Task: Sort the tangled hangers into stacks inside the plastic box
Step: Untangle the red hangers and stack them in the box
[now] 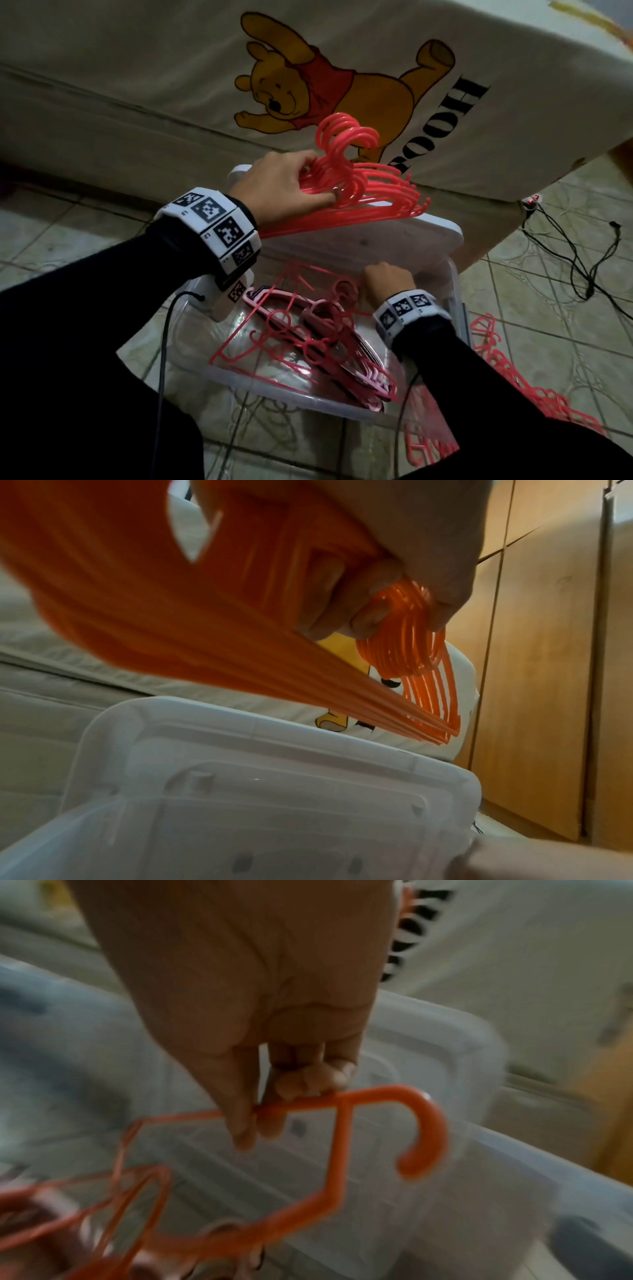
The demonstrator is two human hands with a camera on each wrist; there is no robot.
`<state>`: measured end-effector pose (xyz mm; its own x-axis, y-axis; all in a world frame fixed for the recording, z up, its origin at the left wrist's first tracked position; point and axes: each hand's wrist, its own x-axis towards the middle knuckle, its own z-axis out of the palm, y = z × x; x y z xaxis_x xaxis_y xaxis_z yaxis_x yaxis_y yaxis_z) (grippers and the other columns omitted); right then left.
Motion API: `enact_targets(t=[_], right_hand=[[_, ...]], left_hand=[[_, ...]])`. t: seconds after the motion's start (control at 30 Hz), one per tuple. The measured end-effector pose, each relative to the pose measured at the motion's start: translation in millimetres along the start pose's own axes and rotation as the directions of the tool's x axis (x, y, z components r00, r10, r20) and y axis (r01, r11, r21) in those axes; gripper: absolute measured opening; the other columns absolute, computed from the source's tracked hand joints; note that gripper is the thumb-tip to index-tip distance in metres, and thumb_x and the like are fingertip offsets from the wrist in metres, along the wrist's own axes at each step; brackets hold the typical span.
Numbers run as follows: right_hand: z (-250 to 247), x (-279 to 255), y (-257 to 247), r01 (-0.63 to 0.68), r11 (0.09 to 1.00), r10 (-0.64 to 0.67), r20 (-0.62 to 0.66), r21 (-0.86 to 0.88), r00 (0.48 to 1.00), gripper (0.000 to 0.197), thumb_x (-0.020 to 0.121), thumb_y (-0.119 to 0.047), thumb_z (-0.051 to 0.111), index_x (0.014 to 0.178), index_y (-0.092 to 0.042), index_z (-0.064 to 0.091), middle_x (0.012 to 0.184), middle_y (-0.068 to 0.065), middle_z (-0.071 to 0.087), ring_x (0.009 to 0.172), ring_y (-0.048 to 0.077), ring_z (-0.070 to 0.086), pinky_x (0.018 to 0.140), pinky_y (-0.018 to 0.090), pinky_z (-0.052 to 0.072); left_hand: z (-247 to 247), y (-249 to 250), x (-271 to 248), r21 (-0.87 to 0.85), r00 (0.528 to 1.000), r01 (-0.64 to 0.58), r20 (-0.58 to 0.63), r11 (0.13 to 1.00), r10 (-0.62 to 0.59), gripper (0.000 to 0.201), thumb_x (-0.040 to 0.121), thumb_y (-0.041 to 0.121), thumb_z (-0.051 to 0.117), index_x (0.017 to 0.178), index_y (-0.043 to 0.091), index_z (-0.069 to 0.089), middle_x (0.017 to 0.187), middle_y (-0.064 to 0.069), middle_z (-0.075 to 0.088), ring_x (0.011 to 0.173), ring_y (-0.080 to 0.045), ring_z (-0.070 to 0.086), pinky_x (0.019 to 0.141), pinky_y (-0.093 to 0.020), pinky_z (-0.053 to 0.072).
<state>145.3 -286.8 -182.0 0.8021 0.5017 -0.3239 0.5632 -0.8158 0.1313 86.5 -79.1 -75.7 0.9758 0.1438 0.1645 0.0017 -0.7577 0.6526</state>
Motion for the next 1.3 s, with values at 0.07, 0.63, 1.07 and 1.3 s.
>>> enact_targets(t=[0.07,0.63,1.07,1.3], right_hand=[[-2.9,-2.2,14.2,-0.060,0.997,0.057,0.049,0.052,0.997,0.028,0.086,-0.020,0.052,0.110,-0.011,0.065,0.112,0.015,0.065,0.105,0.033,0.062,0.081,0.038,0.048],[1.8,-44.7,35.2,-0.090,0.993,0.079,0.142,0.076,0.987,0.027,0.088,-0.011,0.048,0.104,-0.020,0.068,0.113,0.011,0.064,0.103,0.029,0.062,0.084,0.035,0.049],[15.9,-36.4,17.8,0.011,0.998,-0.020,0.144,0.066,0.989,0.025,0.088,-0.016,0.054,0.108,-0.024,0.068,0.112,0.011,0.065,0.104,0.030,0.062,0.084,0.034,0.048],[2.6,-37.4,11.0,0.023,0.979,-0.028,0.024,0.201,0.999,0.027,0.089,-0.017,0.050,0.106,-0.024,0.070,0.105,0.011,0.068,0.097,0.031,0.064,0.082,0.035,0.052]], left_hand=[[-2.1,-1.7,1.6,-0.012,1.000,0.013,-0.015,1.000,-0.014,0.058,0.055,0.073,0.051,0.094,0.030,0.060,0.093,0.006,0.068,0.090,-0.014,0.064,0.086,-0.040,0.051],[-3.9,12.2,-4.4,-0.072,0.999,0.015,-0.038,0.997,-0.018,0.064,0.059,0.066,0.057,0.105,0.023,0.066,0.096,0.006,0.070,0.091,-0.011,0.065,0.088,-0.038,0.051],[-1.6,10.7,-2.2,-0.091,0.999,0.005,-0.033,0.996,-0.008,0.056,0.065,0.062,0.062,0.107,0.024,0.066,0.098,0.005,0.071,0.094,-0.012,0.065,0.089,-0.038,0.051],[-3.6,6.2,0.4,-0.091,0.998,-0.004,-0.059,0.996,-0.001,0.058,0.063,0.066,0.060,0.107,0.029,0.064,0.100,0.010,0.069,0.096,-0.009,0.064,0.091,-0.040,0.051]])
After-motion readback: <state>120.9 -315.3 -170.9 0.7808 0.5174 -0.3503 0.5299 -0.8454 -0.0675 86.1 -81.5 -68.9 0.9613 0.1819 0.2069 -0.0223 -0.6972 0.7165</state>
